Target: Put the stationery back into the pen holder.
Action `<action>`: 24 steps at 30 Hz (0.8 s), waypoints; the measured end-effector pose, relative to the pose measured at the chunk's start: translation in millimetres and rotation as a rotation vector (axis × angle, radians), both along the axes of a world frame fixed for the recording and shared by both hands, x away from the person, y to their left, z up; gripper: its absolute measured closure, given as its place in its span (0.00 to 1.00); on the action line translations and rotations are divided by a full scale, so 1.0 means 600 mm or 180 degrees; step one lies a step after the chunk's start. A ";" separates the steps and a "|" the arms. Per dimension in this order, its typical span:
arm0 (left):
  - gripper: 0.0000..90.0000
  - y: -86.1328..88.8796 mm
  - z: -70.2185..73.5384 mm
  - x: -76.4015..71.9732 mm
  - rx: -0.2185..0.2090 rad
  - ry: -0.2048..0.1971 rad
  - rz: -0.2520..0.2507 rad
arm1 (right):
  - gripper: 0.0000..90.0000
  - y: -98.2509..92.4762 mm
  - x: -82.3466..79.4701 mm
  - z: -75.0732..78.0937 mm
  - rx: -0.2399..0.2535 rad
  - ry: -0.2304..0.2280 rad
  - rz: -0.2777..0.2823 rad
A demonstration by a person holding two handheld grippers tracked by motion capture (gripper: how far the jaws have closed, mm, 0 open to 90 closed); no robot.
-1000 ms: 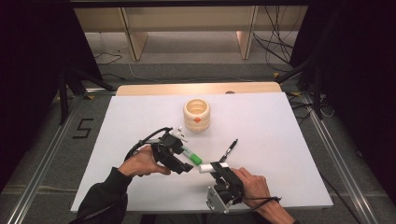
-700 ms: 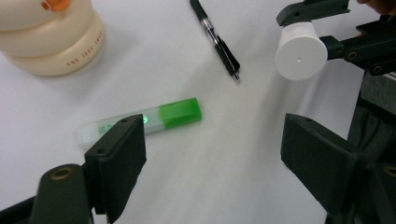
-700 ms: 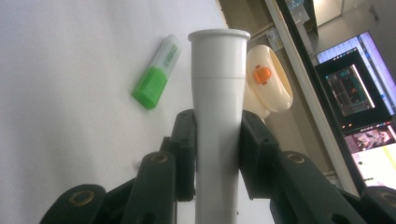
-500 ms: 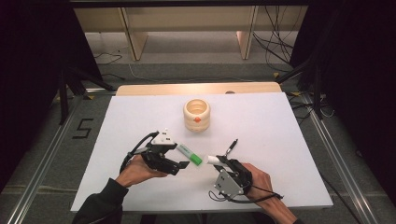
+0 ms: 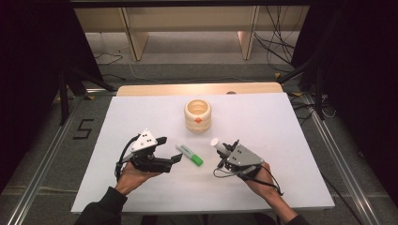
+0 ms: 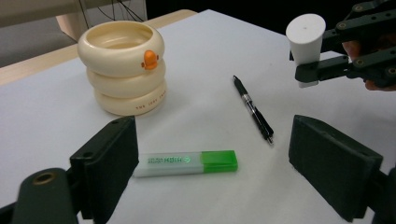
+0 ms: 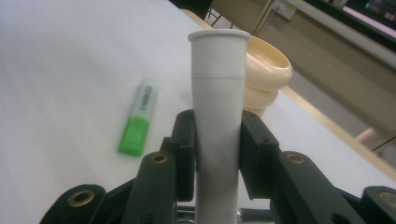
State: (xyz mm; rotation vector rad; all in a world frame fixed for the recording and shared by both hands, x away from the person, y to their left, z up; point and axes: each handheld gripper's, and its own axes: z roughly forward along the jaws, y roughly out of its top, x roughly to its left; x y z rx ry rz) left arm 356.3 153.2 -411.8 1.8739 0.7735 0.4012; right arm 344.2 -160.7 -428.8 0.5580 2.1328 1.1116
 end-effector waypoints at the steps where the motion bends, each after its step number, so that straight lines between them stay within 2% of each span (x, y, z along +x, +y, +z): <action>1: 0.17 0.001 0.000 -0.001 0.0007 -0.0016 0.0016 | 0.78 -0.004 0.007 0.004 0.0125 0.0117 -0.0024; 4: 0.17 0.005 -0.002 -0.005 -0.0025 -0.0077 0.0057 | 0.78 -0.012 0.022 0.011 0.0360 0.0316 -0.0045; 5: 0.17 0.006 -0.002 -0.005 -0.0013 -0.0082 0.0067 | 0.78 -0.015 0.029 0.014 0.0492 0.0431 -0.0070; 7: 0.17 0.009 -0.003 -0.004 0.0013 -0.0030 0.0037 | 0.78 -0.019 0.041 0.017 0.0654 0.0555 -0.0109; 9: 0.17 0.012 -0.005 -0.005 0.0033 -0.0059 0.0063 | 0.78 -0.022 0.052 0.019 0.0775 0.0634 -0.0139; 12: 0.17 0.016 -0.008 -0.007 0.0038 -0.0090 0.0110 | 0.78 -0.023 0.065 0.023 0.0858 0.0708 -0.0184; 17: 0.17 0.021 -0.011 -0.011 -0.0054 -0.0102 0.0194 | 0.78 -0.022 0.089 0.037 0.1066 0.0825 -0.0199; 22: 0.17 0.022 -0.014 -0.015 -0.0036 -0.0098 0.0205 | 0.78 -0.018 0.116 0.048 0.1153 0.0888 -0.0259; 24: 0.17 0.024 -0.015 -0.016 -0.0042 -0.0085 0.0215 | 0.78 -0.015 0.127 0.051 0.1129 0.0891 -0.0279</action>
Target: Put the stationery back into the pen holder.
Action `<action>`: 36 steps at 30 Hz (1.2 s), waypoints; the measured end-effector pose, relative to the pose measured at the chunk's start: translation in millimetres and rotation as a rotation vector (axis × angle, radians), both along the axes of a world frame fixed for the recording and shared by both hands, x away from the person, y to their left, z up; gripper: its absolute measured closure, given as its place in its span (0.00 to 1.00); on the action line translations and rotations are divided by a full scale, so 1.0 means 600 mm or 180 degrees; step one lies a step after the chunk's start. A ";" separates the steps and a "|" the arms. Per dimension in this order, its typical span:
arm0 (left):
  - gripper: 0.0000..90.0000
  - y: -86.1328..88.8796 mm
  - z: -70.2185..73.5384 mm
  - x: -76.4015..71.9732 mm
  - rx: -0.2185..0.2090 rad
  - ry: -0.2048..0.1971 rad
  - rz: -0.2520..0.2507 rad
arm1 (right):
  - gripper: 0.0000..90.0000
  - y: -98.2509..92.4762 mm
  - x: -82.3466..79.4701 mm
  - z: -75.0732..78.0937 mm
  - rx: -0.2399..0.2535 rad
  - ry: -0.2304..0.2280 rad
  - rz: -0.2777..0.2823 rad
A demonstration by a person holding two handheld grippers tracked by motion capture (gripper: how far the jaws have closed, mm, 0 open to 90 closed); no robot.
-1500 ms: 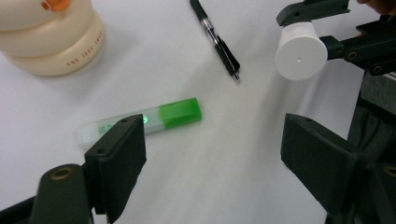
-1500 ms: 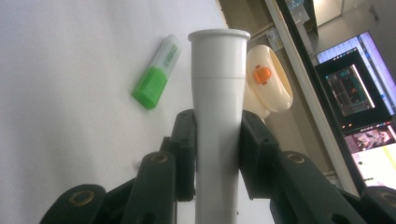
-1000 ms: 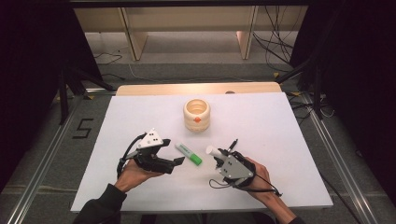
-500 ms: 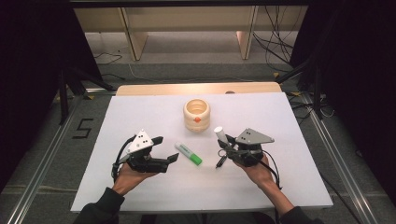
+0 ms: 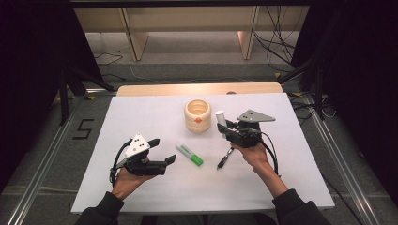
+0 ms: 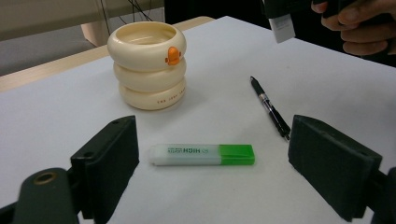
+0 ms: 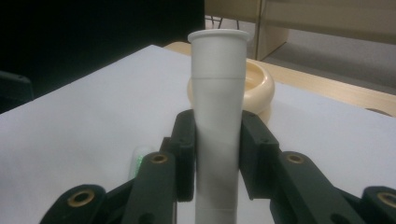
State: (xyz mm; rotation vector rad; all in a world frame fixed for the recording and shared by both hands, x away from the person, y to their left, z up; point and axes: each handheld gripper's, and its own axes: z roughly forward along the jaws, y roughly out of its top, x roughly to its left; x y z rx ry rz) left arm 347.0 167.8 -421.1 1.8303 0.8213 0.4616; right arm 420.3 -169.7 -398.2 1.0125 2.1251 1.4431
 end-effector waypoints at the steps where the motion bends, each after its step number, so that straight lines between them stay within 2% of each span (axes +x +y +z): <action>1: 0.17 0.001 -0.001 -0.001 -0.0004 -0.0002 0.0016 | 0.78 0.002 0.005 0.001 0.0011 0.0008 -0.0006; 5: 0.17 0.002 -0.007 -0.010 -0.0015 0.0090 0.0042 | 0.78 0.011 0.024 0.003 0.0001 0.0049 -0.0034; 9: 0.17 0.004 -0.009 -0.019 0.0036 0.0020 0.0038 | 0.78 0.019 0.039 0.007 0.0072 0.0065 -0.0041; 16: 0.17 0.008 -0.011 -0.015 -0.0004 0.0023 0.0075 | 0.78 0.036 0.065 0.017 0.0117 0.0078 -0.0073; 25: 0.17 0.007 -0.011 -0.016 0.0001 -0.0005 0.0068 | 0.78 0.059 0.106 0.031 0.0099 0.0127 -0.0142; 30: 0.17 0.005 -0.011 -0.017 0.0043 -0.0017 0.0055 | 0.78 0.071 0.119 0.038 0.0086 0.0112 -0.0168; 36: 0.17 0.005 -0.010 -0.018 0.0022 -0.0032 0.0056 | 0.78 0.088 0.133 0.043 0.0090 0.0124 -0.0166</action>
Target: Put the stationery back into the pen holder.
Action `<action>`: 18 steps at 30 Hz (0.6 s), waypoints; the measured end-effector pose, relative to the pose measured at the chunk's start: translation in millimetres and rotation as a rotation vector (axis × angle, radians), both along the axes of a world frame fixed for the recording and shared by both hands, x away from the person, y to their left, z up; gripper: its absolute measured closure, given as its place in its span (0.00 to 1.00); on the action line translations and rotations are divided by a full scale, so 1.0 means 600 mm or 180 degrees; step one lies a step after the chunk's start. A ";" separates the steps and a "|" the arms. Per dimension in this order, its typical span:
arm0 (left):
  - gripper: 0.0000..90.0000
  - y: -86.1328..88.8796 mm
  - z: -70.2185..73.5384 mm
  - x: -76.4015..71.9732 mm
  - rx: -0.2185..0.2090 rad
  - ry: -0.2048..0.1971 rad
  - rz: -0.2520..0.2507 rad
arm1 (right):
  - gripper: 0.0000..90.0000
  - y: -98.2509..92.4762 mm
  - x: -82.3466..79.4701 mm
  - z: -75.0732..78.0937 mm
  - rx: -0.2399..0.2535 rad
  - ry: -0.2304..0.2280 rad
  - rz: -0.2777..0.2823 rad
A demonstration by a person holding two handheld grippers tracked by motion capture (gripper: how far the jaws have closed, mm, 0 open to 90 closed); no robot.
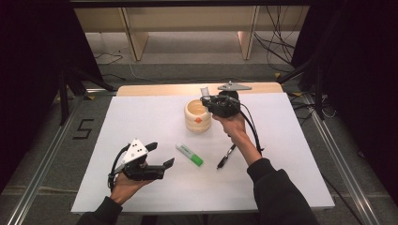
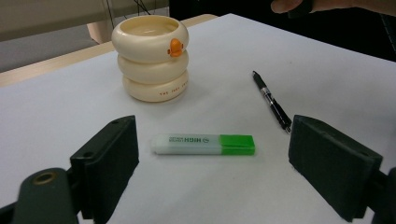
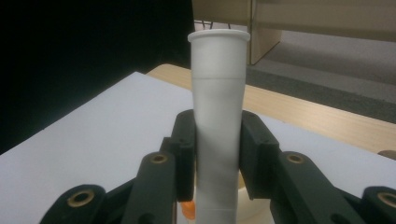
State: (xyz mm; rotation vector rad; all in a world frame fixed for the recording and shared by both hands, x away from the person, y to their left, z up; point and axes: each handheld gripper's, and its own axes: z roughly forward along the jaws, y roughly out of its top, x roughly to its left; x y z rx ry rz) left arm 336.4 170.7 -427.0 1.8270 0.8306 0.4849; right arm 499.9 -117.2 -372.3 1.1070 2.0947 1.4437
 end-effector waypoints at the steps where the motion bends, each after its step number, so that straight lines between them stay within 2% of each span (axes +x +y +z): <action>1: 0.17 0.000 0.000 0.000 0.0000 0.0002 0.0001 | 0.78 0.003 0.002 0.000 0.0003 0.0003 -0.0006; 18: 0.17 -0.001 0.001 -0.001 0.0011 -0.0031 0.0012 | 0.78 0.030 0.035 -0.013 0.0015 0.0088 -0.0136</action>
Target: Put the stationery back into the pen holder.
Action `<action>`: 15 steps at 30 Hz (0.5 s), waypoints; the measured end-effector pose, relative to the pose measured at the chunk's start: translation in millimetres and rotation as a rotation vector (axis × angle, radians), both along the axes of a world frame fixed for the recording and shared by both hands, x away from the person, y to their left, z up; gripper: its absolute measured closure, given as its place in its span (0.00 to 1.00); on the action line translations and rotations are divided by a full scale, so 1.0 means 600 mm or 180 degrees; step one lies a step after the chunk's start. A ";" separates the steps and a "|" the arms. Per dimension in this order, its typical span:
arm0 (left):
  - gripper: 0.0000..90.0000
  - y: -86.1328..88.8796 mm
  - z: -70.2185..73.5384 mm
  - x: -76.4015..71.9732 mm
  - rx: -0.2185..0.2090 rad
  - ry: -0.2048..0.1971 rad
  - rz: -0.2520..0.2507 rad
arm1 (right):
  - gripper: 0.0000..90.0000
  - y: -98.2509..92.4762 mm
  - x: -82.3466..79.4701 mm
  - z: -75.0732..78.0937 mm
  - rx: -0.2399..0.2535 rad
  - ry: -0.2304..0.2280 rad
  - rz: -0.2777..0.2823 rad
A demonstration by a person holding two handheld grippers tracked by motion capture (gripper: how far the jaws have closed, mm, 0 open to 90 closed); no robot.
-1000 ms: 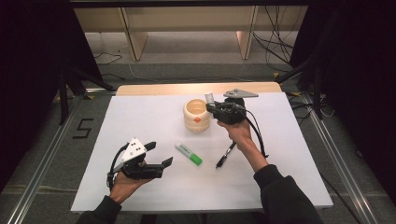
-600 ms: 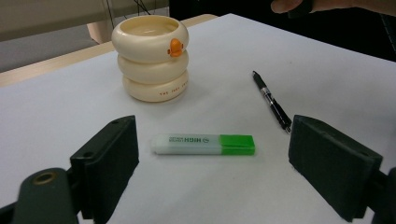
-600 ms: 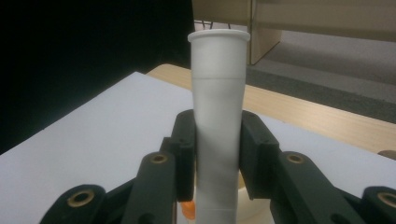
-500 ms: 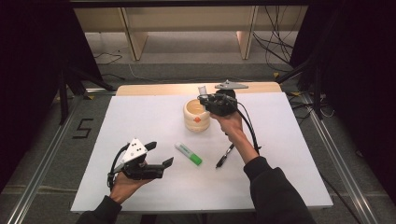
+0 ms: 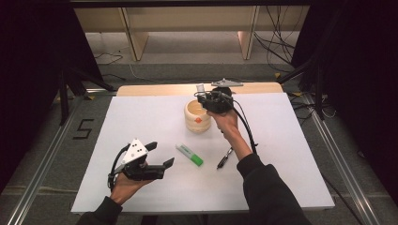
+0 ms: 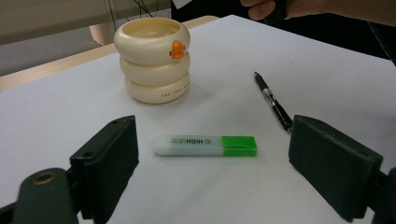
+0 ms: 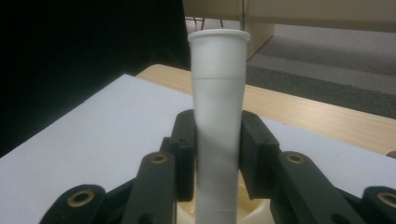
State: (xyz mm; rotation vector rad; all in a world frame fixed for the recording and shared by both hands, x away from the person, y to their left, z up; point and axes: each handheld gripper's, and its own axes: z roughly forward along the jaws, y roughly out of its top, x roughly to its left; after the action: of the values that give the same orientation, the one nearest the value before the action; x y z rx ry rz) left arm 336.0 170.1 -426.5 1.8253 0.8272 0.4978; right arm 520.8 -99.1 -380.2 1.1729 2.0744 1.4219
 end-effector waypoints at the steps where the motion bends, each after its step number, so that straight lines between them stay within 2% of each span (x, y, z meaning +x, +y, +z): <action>1: 0.17 0.000 0.000 0.000 0.0005 -0.0004 0.0000 | 0.78 0.003 0.001 -0.001 -0.0006 0.0002 -0.0006; 15: 0.17 0.000 0.002 -0.001 0.0007 -0.0009 -0.0013 | 0.78 0.024 0.015 -0.022 -0.0083 0.0094 -0.0061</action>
State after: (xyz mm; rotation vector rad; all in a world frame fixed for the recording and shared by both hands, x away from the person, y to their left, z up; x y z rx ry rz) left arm 335.6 170.1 -425.5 1.8277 0.8213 0.4988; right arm 530.0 -84.8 -393.6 1.2074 2.0896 1.3728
